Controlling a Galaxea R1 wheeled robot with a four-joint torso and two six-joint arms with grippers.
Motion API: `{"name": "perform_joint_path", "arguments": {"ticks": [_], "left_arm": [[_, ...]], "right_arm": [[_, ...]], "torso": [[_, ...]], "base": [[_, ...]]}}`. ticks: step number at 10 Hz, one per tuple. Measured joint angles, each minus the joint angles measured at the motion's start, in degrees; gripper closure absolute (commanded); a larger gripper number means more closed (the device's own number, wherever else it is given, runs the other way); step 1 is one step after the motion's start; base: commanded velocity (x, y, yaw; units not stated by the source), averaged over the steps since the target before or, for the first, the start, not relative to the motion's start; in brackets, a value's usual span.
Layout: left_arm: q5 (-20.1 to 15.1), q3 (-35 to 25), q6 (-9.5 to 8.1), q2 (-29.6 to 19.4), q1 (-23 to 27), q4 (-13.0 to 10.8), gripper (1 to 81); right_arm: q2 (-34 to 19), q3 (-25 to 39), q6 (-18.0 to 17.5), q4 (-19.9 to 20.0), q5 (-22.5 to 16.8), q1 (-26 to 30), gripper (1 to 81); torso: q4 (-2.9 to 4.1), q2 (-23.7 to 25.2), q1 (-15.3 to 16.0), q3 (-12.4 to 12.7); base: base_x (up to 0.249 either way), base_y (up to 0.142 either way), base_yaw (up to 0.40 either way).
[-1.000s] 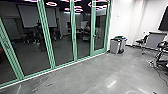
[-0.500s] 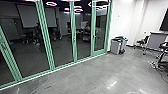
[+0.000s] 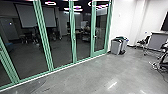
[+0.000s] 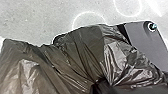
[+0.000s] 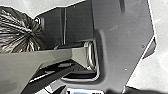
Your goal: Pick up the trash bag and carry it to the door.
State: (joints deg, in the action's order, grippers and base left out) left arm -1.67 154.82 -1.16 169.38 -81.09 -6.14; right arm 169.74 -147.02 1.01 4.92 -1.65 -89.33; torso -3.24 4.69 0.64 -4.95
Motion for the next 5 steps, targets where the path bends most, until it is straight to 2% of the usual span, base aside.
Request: {"name": "perform_joint_path", "arguments": {"ticks": [5], "left_arm": [[0.0,0.0,0.00,0.1,0.0,0.0,81.1]], "right_arm": [[-0.1,0.0,0.0,0.0,0.0,0.1,1.0]], "torso": [[0.00,0.0,0.0,0.0]], "base": [[0.135,-0.067,0.000]]}}
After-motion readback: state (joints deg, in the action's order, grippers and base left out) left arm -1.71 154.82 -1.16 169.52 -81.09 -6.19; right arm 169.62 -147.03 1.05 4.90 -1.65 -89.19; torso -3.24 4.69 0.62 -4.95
